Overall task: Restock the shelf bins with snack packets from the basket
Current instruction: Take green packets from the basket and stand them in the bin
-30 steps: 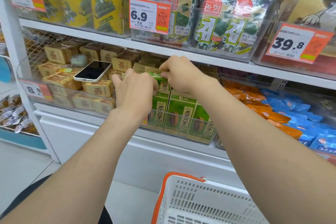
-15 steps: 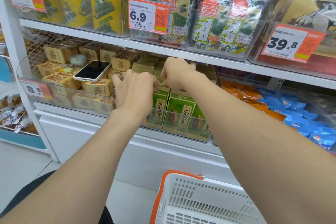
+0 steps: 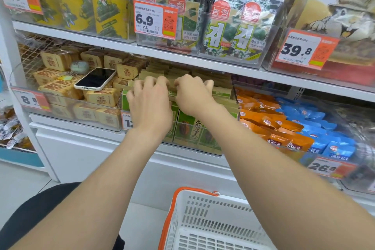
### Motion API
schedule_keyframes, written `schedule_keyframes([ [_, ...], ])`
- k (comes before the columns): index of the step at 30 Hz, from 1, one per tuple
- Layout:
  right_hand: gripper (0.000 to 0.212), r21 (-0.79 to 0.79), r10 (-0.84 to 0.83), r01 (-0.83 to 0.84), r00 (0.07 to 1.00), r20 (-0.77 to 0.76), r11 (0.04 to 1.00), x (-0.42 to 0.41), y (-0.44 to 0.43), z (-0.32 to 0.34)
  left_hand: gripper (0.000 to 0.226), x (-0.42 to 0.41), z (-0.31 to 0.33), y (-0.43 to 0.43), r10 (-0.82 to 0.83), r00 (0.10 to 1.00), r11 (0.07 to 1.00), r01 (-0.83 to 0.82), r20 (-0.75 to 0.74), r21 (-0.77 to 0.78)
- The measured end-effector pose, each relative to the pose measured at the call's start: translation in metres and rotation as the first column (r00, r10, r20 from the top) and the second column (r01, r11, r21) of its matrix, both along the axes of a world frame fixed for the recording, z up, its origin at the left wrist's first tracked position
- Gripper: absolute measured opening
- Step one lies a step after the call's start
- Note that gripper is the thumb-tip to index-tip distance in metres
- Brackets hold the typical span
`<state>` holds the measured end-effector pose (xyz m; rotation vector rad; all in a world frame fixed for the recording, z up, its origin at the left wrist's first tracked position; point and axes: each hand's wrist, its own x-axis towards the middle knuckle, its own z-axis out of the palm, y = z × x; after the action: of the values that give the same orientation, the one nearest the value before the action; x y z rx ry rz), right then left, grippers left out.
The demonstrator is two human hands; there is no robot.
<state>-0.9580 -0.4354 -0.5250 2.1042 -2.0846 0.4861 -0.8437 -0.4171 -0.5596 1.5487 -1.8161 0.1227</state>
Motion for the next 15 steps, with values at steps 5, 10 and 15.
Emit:
schedule_keyframes([
  [5, 0.042, -0.542, 0.124, -0.069, 0.99, 0.064, 0.837, -0.027, 0.057, -0.041, 0.034, -0.019, -0.012, 0.024, -0.073, 0.997, 0.99, 0.069, -0.035, -0.123],
  [10, 0.017, -0.649, 0.17, -0.228, 0.974, -0.153, 0.726, -0.07, 0.098, -0.093, 0.008, -0.043, -0.03, 0.047, -0.43, 0.898, 0.873, 0.387, 0.093, 0.296],
  [15, 0.033, -0.2, 0.075, -0.06, 0.995, 0.069, 0.978, -0.122, 0.146, -0.148, 0.017, -0.084, -0.068, 0.069, -0.721, 0.625, 0.636, 0.424, 0.3, 0.645],
])
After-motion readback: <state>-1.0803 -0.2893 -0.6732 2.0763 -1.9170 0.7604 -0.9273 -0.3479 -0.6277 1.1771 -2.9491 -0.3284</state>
